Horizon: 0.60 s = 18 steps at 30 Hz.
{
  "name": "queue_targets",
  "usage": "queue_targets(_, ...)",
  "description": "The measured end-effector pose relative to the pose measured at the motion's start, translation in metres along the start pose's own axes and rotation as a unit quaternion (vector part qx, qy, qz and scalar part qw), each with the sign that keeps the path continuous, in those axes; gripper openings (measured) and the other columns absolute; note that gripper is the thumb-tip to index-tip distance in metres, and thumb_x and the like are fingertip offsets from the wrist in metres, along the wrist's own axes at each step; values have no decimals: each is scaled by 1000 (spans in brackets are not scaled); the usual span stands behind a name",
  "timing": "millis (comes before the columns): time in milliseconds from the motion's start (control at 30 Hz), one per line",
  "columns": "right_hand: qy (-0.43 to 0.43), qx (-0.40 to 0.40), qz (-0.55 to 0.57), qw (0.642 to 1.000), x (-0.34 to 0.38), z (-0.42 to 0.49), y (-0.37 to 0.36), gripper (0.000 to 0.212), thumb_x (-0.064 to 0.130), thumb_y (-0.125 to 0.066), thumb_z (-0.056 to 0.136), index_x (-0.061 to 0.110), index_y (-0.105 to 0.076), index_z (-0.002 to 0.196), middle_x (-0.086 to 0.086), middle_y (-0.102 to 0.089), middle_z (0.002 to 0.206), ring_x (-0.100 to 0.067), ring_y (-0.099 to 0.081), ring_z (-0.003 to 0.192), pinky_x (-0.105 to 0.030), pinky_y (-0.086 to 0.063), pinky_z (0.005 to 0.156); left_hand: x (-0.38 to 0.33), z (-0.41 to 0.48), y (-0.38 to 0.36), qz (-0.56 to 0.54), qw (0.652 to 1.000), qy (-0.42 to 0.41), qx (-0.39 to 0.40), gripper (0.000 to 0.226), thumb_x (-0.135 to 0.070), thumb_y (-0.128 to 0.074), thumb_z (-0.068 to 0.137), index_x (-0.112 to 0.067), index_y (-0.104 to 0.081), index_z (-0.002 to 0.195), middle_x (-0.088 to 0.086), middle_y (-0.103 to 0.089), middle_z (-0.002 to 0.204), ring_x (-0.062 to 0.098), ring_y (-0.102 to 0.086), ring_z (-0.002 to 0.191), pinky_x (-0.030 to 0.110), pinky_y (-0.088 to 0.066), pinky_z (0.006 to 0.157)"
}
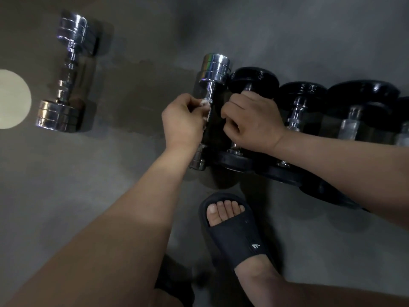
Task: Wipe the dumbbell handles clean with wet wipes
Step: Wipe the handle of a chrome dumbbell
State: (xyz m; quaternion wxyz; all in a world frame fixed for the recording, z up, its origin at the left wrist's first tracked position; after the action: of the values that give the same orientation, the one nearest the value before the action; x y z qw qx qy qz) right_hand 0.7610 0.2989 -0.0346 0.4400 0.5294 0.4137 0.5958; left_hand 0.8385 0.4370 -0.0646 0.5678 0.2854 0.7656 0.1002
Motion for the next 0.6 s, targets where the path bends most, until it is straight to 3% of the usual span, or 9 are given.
queue_targets(133, 19, -9, -6, 1000, 0, 1, 3, 16, 22, -54, 85, 16, -68, 90, -2, -61, 86, -24, -54, 79, -26, -30, 60, -14, 20, -12, 11, 999, -12, -37, 23, -27, -83, 78, -11, -68, 71, -10, -63, 63, 4, -56, 59, 16, -43, 59)
queue_targets(233, 27, -18, -13, 999, 1, 0, 3, 15, 21, -55, 84, 15, -68, 89, -3, -62, 85, -25, -55, 78, -26, -28, 61, -17, 26, -15, 52, 998, -31, -6, 31, -37, -77, 85, -9, -70, 73, -5, -64, 65, 12, -58, 63, 23, -44, 62)
queue_targets(300, 25, -24, -8, 999, 1, 0, 3, 15, 20, -55, 84, 14, -68, 88, -4, -62, 85, -26, -55, 78, -28, -34, 60, -16, 24, -14, 86, 993, -64, 47, 28, -36, -69, 93, -11, -74, 81, -1, -70, 76, 13, -63, 72, 20, -46, 67)
queue_targets(400, 23, -28, -3, 999, 1, 0, 3, 16, 20, -54, 84, 13, -68, 88, -5, -62, 84, -27, -56, 78, -30, -36, 61, -14, 18, -13, 102, 985, -94, 99, 13, -20, -70, 91, -14, -77, 100, -3, -70, 101, 6, -65, 87, 5, -45, 78)
queue_targets(533, 31, -34, -15, 999, 3, 1, 4, 16, 20, -54, 83, 13, -68, 87, -5, -61, 83, -27, -55, 76, -31, -34, 63, -18, 27, -19, 101, 992, -71, 31, 15, -29, -81, 75, -23, -68, 76, -3, -70, 88, 11, -65, 80, 24, -50, 75)
queue_targets(600, 40, -31, -15, 999, 3, 2, 5, 16, 21, -54, 83, 12, -68, 88, -6, -61, 84, -28, -55, 76, -33, -35, 63, -22, 32, -21, 76, 996, -41, -12, 24, -30, -83, 71, -24, -60, 66, -5, -69, 80, 11, -63, 74, 23, -48, 69)
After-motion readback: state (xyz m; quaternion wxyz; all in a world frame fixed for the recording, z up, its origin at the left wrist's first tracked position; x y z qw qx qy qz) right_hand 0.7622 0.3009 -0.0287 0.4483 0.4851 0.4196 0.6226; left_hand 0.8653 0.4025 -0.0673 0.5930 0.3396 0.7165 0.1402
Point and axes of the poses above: each hand's wrist, its own z-axis towards the middle knuckle, its own y-axis out of the back of the hand, x = y × z, the point moved 8 cm from there along z, towards the middle knuckle
